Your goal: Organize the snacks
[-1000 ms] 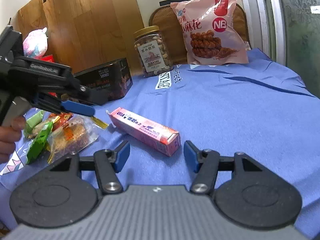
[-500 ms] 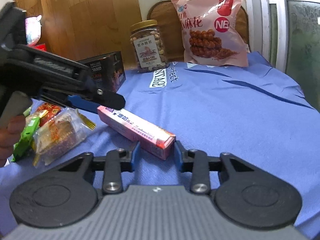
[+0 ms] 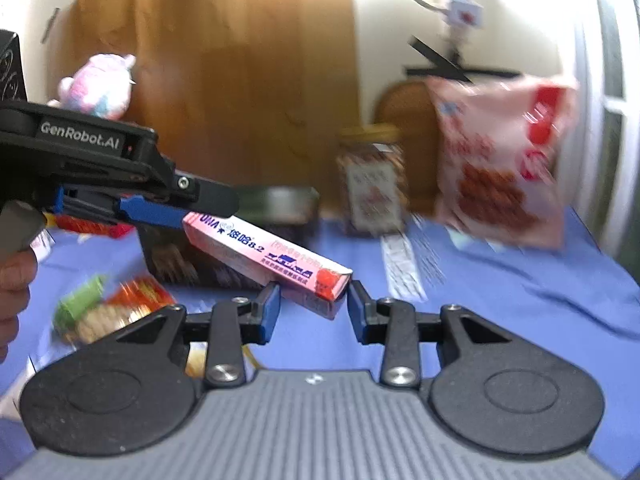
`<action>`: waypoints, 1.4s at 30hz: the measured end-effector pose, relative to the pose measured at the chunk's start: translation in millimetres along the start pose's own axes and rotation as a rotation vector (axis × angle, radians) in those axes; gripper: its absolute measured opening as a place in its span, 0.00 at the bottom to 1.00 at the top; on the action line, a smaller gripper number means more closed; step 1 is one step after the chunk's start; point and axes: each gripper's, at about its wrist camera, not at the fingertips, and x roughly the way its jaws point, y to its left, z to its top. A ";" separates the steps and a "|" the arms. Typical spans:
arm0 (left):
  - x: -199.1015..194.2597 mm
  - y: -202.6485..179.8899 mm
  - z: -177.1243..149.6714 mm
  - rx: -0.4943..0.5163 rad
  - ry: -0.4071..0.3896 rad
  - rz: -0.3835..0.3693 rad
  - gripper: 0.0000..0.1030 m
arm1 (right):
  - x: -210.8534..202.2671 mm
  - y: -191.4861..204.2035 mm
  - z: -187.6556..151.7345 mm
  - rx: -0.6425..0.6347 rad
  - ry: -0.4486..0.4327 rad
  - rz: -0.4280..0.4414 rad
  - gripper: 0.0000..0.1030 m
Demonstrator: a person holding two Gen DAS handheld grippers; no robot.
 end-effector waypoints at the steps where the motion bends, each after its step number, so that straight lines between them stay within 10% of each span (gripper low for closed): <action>1: -2.9 6.8 5.1 -0.009 -0.014 0.009 0.52 | 6.9 5.0 6.6 -0.006 -0.010 0.016 0.38; 16: 36.8 108.9 39.3 -0.165 0.007 0.239 0.54 | 120.7 43.7 52.9 -0.012 0.031 0.173 0.42; 24: -8.7 102.5 31.7 -0.160 -0.053 0.198 0.54 | 73.5 26.6 40.0 0.098 -0.008 0.228 0.42; 32: -62.7 89.7 -13.5 -0.137 -0.060 0.184 0.55 | 44.7 35.5 6.7 0.218 0.157 0.419 0.43; 42: -100.5 150.2 -71.1 -0.391 -0.060 0.268 0.55 | 73.9 70.8 8.3 0.364 0.341 0.565 0.43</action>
